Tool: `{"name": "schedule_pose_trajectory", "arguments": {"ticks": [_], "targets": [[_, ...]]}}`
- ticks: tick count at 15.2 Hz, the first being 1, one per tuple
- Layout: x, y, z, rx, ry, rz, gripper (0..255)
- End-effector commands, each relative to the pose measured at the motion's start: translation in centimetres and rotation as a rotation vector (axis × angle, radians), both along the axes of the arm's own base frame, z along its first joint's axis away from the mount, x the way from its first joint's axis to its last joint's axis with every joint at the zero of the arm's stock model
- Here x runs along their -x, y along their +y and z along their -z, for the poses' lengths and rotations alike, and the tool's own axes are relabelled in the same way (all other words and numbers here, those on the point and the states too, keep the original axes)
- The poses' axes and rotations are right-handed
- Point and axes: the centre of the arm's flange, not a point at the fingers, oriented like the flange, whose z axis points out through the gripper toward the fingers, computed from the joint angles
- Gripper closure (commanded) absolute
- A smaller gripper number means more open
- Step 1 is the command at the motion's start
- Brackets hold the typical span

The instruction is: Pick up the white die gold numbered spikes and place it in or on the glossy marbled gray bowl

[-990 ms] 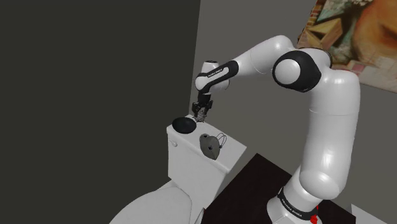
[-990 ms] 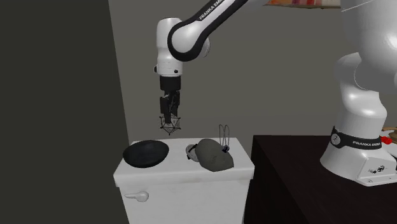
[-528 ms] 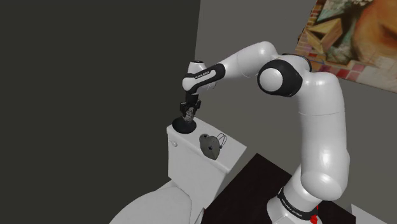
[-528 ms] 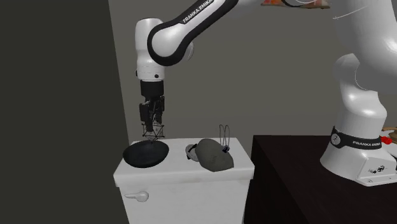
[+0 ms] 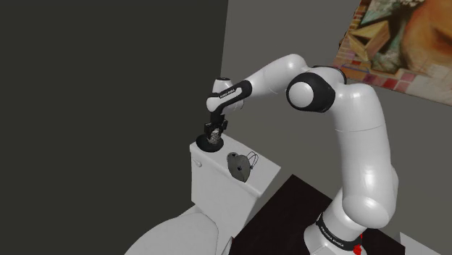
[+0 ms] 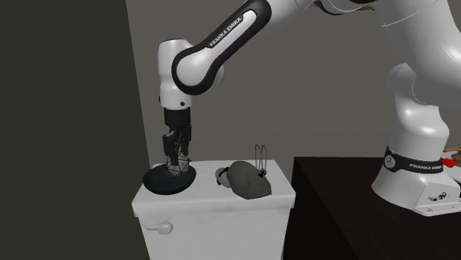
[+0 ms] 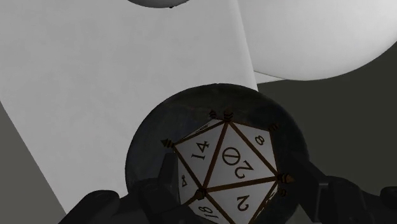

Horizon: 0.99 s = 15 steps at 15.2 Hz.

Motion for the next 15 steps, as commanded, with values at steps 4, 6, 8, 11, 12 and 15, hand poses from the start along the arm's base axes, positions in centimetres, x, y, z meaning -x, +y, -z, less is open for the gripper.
{"name": "schedule_pose_trajectory", "arguments": {"ticks": [4, 6, 8, 11, 12, 15], "targets": [[-0.08, -0.03, 1.98, 0.000, -0.001, 0.000, 255], [-0.08, -0.03, 1.98, 0.000, -0.001, 0.000, 255], [-0.08, -0.03, 1.98, 0.000, -0.001, 0.000, 255], [-0.08, -0.03, 1.98, 0.000, -0.001, 0.000, 0], [-0.09, -0.03, 1.98, 0.000, -0.001, 0.000, 0], [-0.09, -0.03, 1.98, 0.000, -0.001, 0.000, 0]]}}
